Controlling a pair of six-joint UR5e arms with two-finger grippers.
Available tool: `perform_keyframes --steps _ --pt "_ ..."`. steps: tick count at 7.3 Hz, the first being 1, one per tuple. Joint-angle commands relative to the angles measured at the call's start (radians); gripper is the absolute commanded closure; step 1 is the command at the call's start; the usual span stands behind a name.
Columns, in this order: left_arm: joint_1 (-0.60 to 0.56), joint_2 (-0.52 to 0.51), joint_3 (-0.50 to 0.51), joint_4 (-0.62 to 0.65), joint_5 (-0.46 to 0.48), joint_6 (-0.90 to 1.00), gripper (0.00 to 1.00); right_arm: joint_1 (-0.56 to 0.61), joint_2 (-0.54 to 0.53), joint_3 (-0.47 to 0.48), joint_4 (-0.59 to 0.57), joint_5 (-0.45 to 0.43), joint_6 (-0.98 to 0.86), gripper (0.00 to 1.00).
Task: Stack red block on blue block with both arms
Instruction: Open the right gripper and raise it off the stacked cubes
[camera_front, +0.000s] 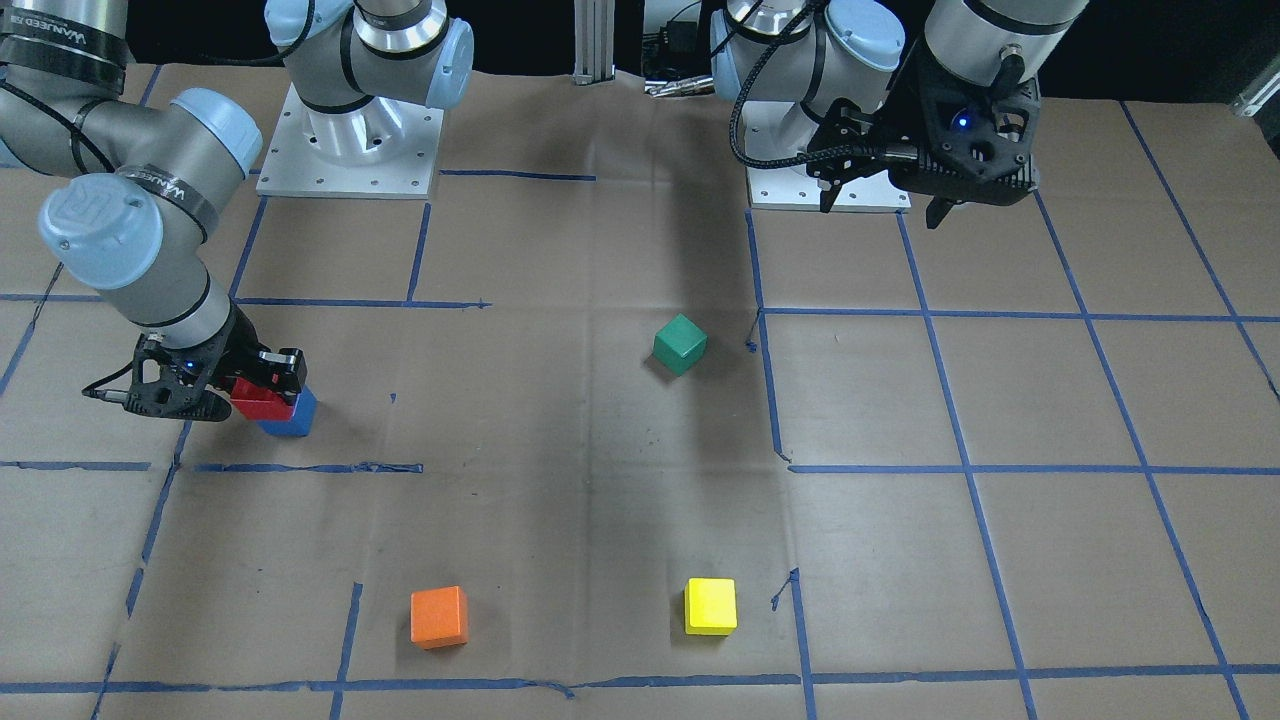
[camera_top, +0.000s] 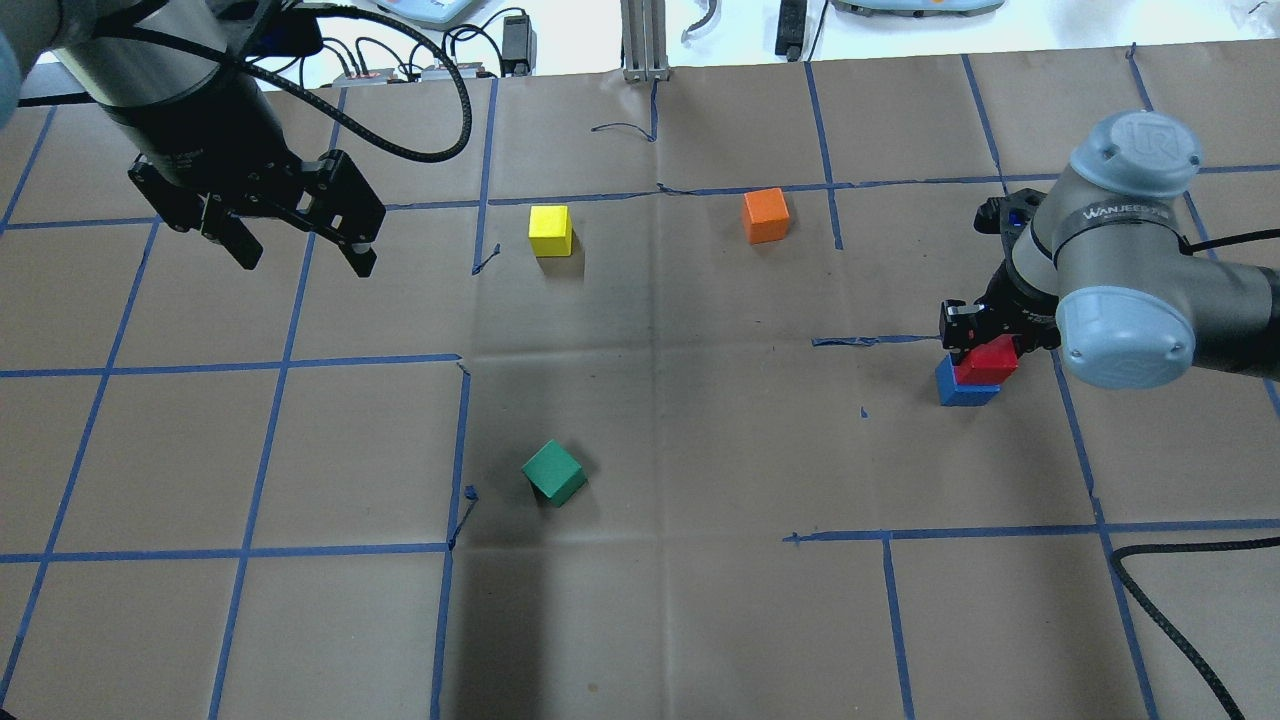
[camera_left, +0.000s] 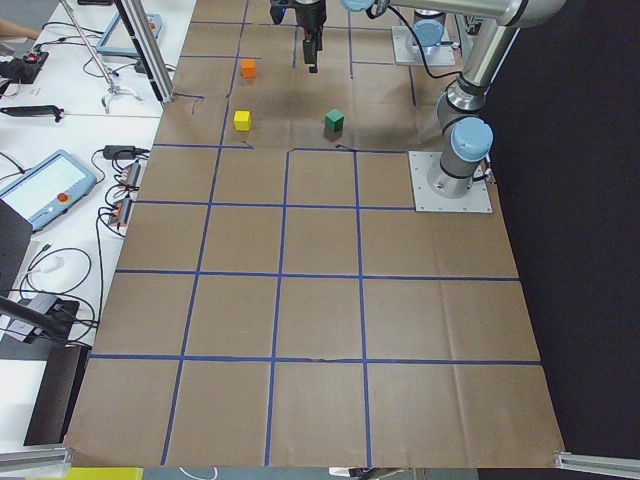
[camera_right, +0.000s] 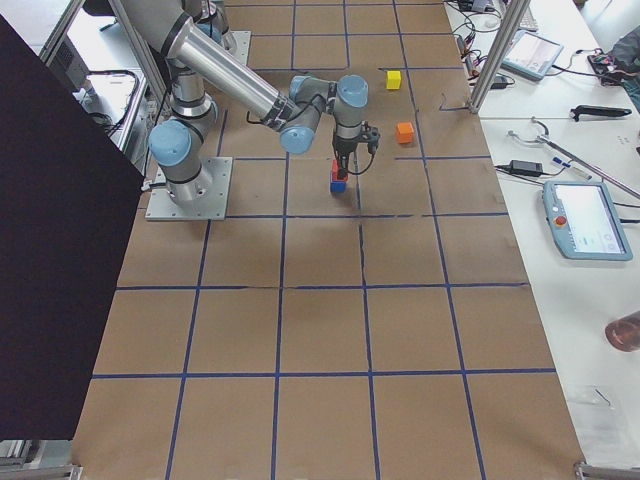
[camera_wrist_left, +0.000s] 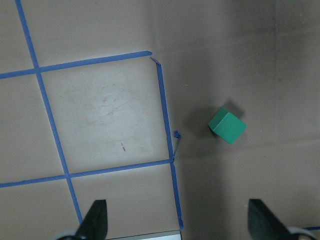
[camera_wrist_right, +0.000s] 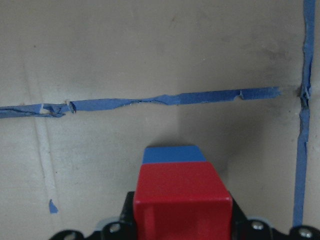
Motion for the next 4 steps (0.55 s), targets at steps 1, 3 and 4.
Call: perform_keyframes --steps 1,3,4 --pt "0.001 0.013 -0.006 0.032 0.03 0.004 0.0 0.0 -0.002 -0.001 0.0 -0.003 -0.001 0.0" --pt "0.002 0.001 -0.004 0.085 0.035 0.007 0.0 -0.002 -0.002 -0.002 0.001 -0.003 -0.001 0.0" --pt "0.001 0.0 -0.007 0.086 0.035 0.007 0.0 -0.003 -0.005 -0.01 0.0 -0.004 -0.001 0.0"
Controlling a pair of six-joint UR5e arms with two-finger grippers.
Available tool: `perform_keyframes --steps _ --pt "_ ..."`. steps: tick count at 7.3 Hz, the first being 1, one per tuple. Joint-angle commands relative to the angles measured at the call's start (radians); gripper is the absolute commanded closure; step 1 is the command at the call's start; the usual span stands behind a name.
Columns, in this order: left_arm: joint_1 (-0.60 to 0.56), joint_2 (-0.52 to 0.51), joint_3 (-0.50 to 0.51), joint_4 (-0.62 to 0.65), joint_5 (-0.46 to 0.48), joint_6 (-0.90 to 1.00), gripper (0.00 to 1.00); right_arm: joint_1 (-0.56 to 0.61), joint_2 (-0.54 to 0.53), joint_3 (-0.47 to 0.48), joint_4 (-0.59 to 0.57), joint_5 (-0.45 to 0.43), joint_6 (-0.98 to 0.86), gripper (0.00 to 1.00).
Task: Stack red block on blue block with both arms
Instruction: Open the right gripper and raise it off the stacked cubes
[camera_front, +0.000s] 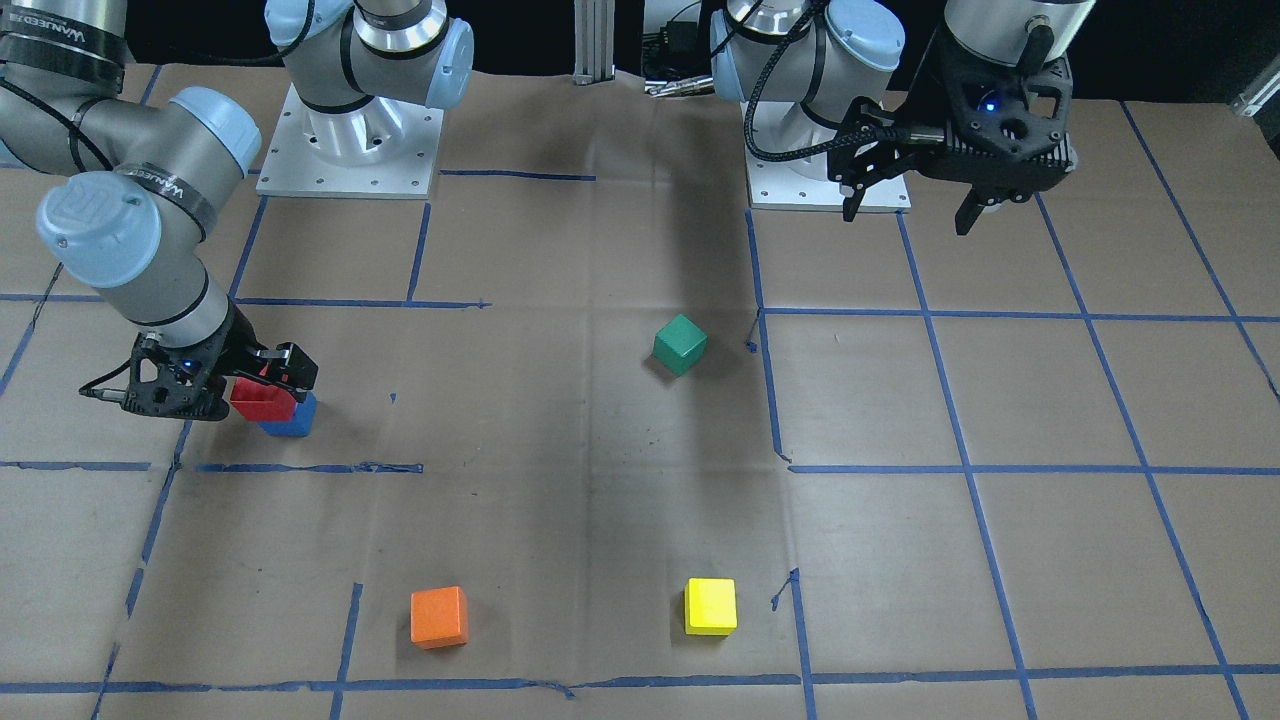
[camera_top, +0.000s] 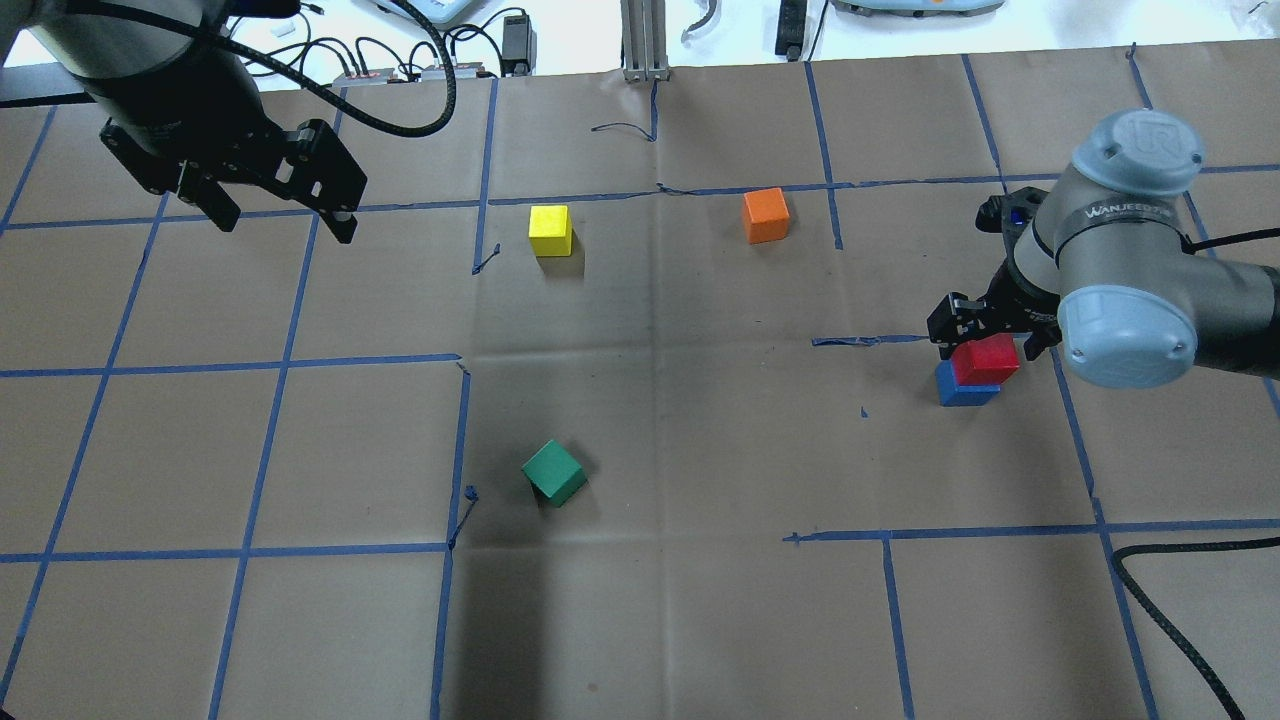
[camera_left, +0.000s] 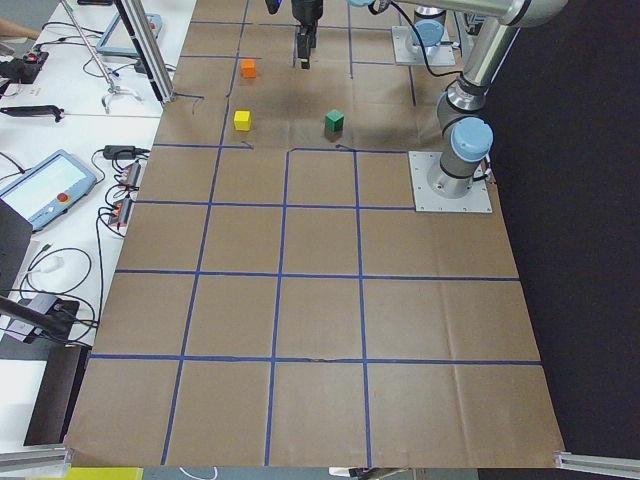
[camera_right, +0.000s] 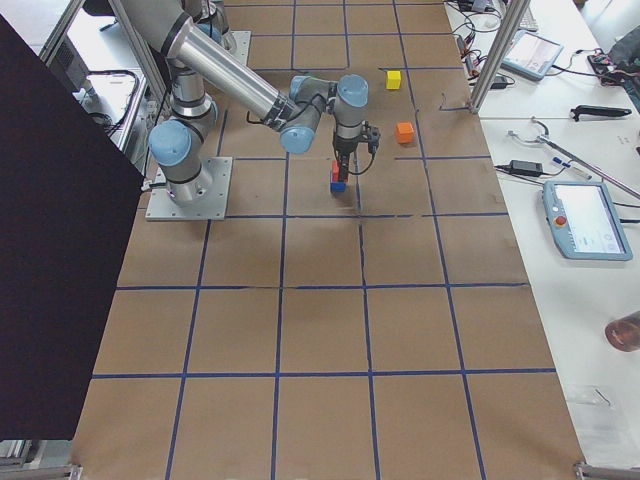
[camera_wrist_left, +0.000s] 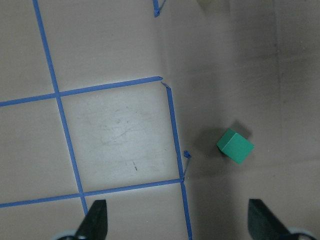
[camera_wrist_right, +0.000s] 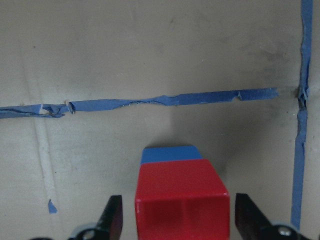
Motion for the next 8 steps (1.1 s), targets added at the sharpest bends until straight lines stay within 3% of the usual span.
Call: perform_keyframes --steps 1,3,6,8 --pt "-0.001 0.001 -0.009 0.013 0.003 0.0 0.0 0.002 -0.039 -0.014 0.002 -0.007 0.0 0.0" --pt "-0.001 0.013 -0.011 -0.01 0.005 -0.009 0.0 0.003 -0.126 -0.046 0.164 -0.012 0.0 0.0" --pt "-0.003 0.009 -0.011 -0.017 0.0 -0.023 0.0 0.044 -0.204 -0.219 0.465 0.005 0.015 0.0" --pt "-0.003 0.012 -0.011 -0.014 -0.006 -0.02 0.0 0.171 -0.252 -0.309 0.528 -0.01 0.067 0.0"
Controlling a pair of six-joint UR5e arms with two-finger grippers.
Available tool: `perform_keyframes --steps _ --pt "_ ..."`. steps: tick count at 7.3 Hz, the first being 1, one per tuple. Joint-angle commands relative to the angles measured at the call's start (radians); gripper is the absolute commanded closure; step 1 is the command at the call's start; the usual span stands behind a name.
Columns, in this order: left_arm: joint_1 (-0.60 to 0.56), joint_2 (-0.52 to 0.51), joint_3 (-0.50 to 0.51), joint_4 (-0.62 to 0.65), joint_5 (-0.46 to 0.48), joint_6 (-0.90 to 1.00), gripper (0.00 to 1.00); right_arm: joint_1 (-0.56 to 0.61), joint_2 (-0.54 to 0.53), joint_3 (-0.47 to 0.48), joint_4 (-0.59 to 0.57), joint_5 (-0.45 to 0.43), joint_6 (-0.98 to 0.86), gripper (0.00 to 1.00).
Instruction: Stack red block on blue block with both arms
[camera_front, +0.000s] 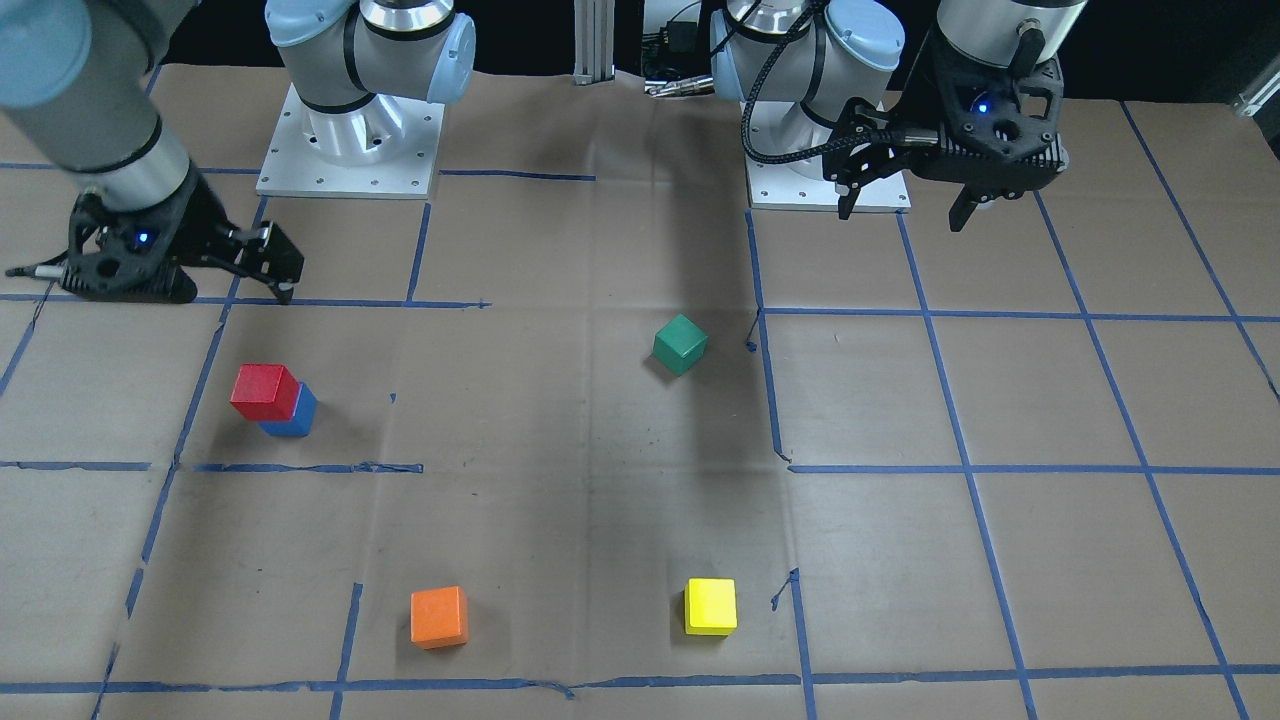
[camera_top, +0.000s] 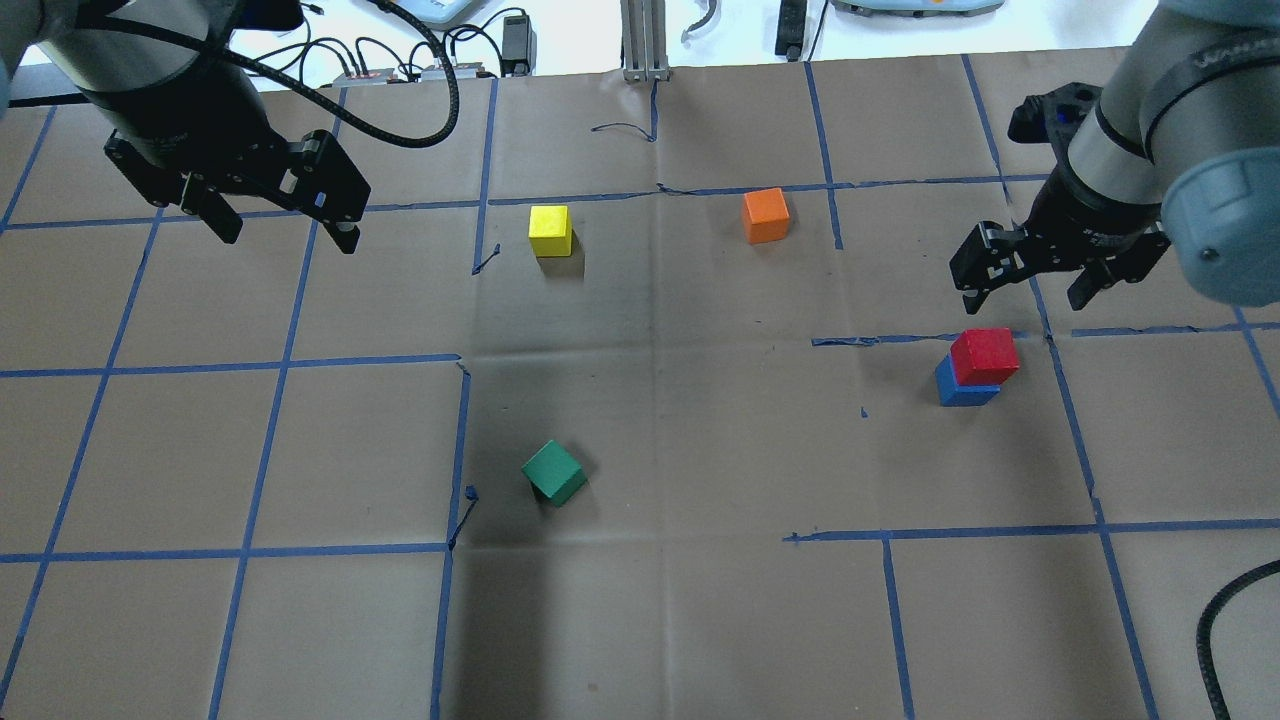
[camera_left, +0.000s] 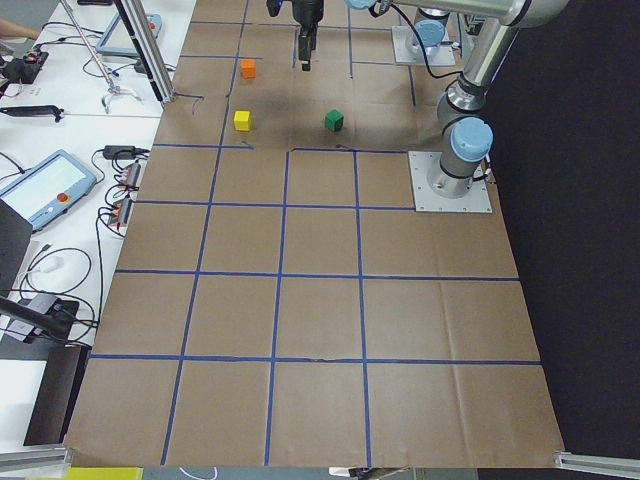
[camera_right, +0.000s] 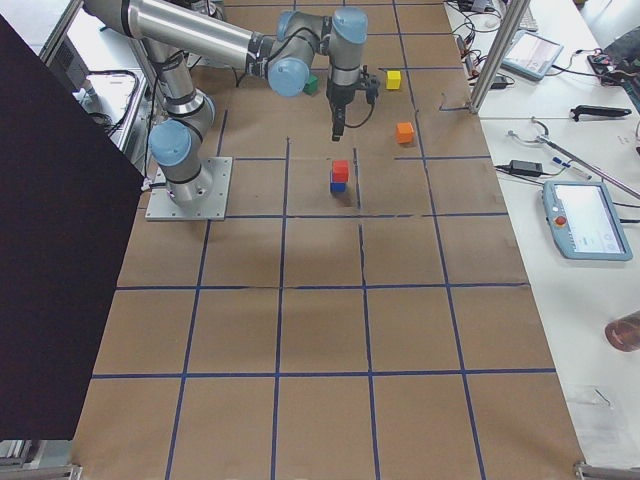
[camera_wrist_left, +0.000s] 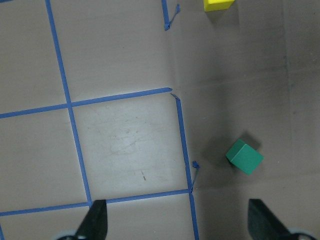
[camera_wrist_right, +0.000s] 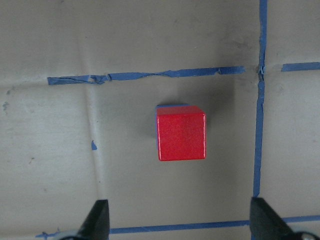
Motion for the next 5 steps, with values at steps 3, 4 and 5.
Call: perform_keyframes --steps 3,4,5 --pt "-0.002 0.0 0.0 0.004 -0.01 -0.001 0.0 0.082 -0.058 -0.13 0.15 -0.005 0.036 0.0" --pt "-0.002 0.0 0.0 0.004 -0.009 -0.001 0.0 0.085 -0.067 -0.138 0.147 0.002 0.048 0.0" --pt "-0.002 -0.001 0.0 0.004 -0.01 -0.003 0.0 0.088 -0.045 -0.168 0.134 0.012 0.048 0.0"
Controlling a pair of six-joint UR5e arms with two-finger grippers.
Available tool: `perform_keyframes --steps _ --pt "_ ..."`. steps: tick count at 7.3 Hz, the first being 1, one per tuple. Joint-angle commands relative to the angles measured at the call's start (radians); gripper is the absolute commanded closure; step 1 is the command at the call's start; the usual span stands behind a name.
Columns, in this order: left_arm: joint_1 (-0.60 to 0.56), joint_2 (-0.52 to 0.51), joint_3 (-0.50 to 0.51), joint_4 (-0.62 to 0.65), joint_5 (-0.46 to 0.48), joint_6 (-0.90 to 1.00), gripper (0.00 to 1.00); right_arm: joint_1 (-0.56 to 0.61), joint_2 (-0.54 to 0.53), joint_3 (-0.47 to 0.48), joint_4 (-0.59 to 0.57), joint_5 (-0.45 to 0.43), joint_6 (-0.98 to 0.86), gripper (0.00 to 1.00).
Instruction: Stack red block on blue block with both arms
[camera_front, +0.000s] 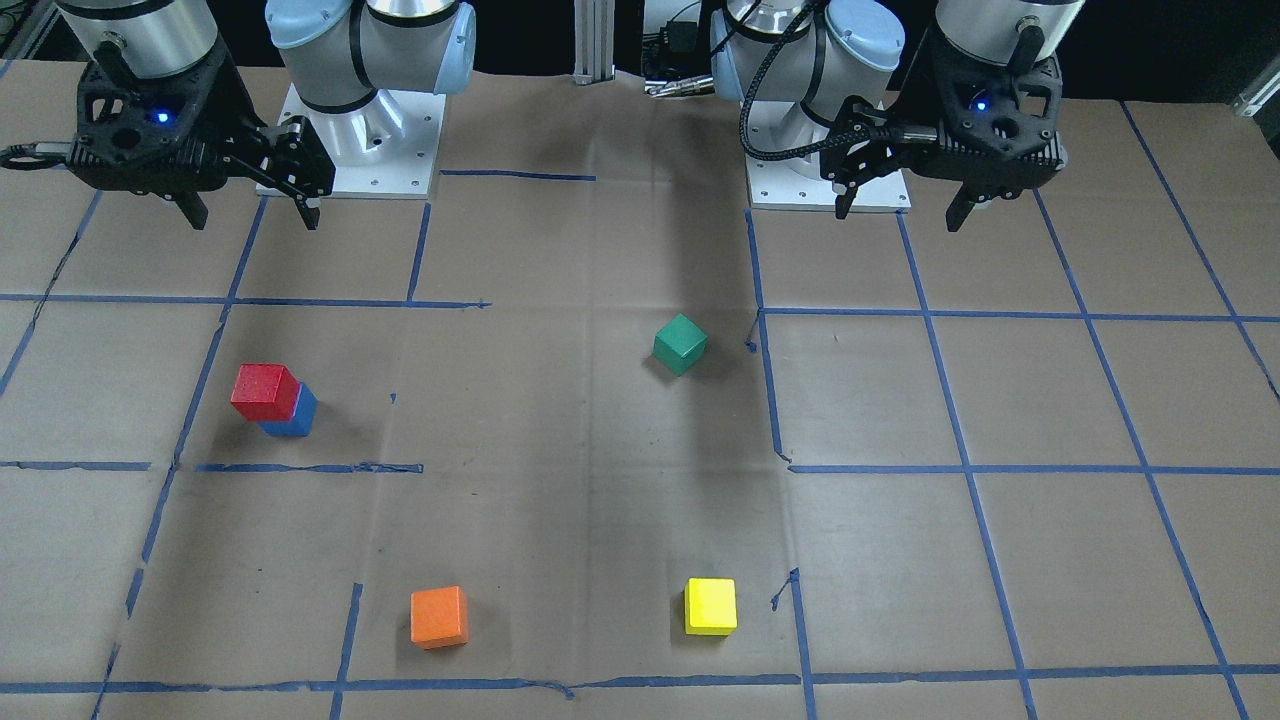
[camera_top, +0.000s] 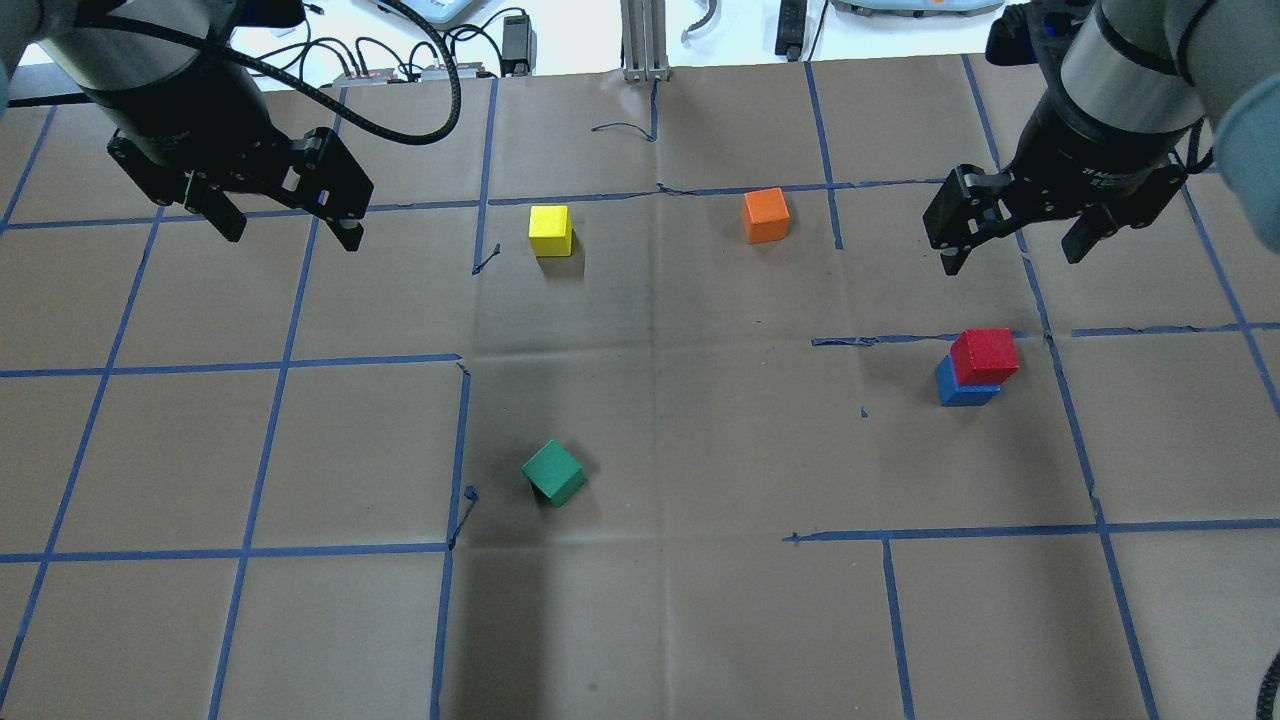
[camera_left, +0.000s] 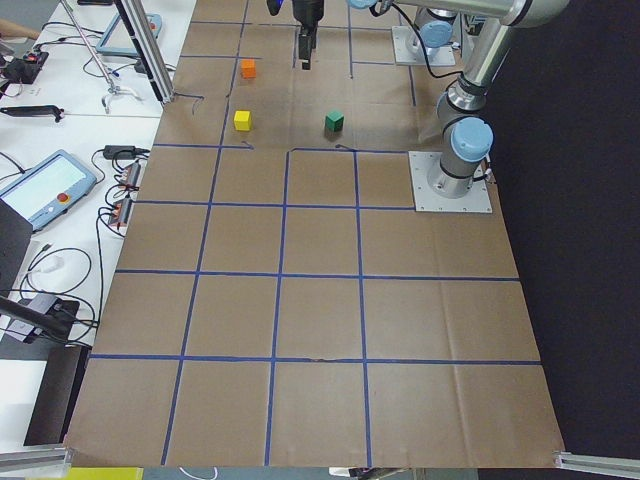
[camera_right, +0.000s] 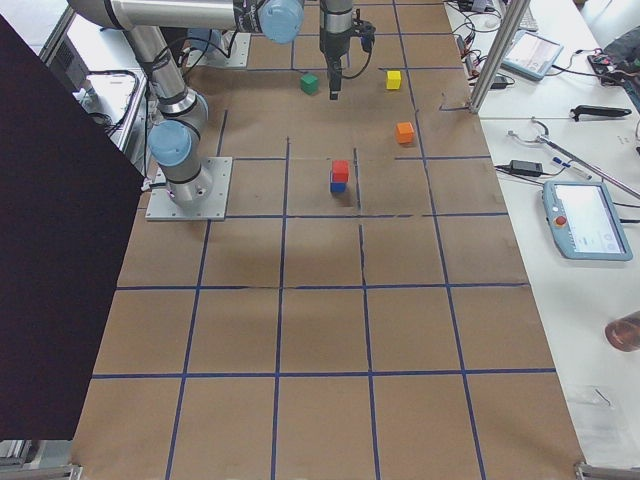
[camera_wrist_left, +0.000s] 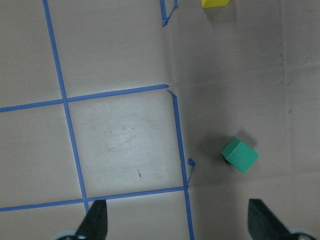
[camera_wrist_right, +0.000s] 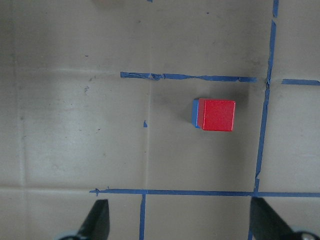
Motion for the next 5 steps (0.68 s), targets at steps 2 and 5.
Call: perform_keyframes --steps 2,5 --pt "0.0 -0.001 0.0 0.002 -0.001 -0.001 0.0 0.004 0.094 -0.118 0.018 0.007 0.002 0.0" --pt "-0.002 -0.016 0.005 0.006 -0.003 -0.033 0.0 0.047 0.094 -0.1 0.013 -0.001 0.005 0.0"
